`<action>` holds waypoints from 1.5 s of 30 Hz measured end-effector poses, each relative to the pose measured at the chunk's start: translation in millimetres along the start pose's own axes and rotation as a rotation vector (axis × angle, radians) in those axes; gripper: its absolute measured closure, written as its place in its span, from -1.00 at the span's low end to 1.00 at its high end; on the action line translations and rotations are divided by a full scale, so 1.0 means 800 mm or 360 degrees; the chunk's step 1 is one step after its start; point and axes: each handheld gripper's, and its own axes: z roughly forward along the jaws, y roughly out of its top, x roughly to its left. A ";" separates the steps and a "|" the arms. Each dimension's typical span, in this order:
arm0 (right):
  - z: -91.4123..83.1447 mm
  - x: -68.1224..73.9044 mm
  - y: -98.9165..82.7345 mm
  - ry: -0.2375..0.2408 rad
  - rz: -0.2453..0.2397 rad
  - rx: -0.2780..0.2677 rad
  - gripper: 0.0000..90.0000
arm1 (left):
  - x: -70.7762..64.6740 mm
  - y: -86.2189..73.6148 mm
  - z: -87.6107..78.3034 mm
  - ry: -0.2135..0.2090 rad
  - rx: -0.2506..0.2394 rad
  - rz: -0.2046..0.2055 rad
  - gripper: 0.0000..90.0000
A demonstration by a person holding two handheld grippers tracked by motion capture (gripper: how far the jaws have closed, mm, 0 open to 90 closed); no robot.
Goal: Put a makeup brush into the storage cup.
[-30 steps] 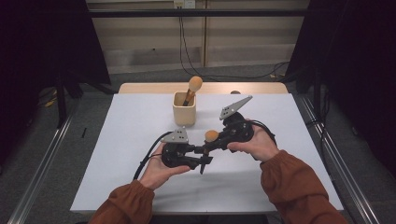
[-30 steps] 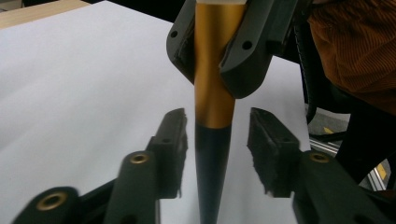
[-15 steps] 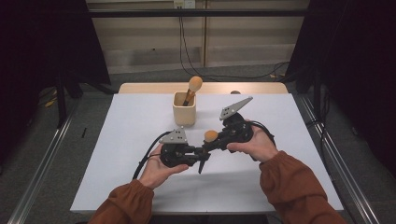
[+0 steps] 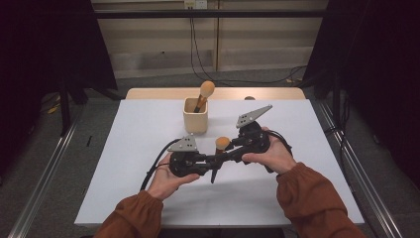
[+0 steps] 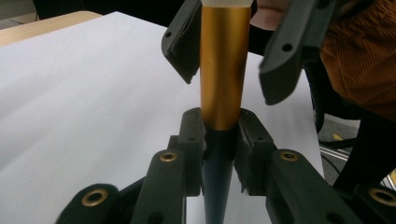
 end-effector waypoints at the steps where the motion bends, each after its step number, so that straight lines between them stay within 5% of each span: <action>1: 0.000 0.000 -0.001 -0.0003 0.0007 -0.0007 0.11 | 0.000 0.000 0.000 0.0002 -0.0002 -0.0001 0.65; 19: -0.007 -0.006 -0.016 -0.0141 0.0084 -0.0164 -0.88 | 0.005 -0.002 -0.008 0.0037 -0.0033 -0.0024 0.65; 30: -0.013 -0.010 -0.032 -0.0234 0.0160 -0.0224 -0.97 | 0.010 -0.003 -0.014 0.0070 -0.0044 -0.0039 0.65; 45: -0.019 -0.004 -0.053 -0.0261 0.0092 -0.0281 -0.98 | 0.013 -0.003 -0.020 0.0082 -0.0063 -0.0047 0.65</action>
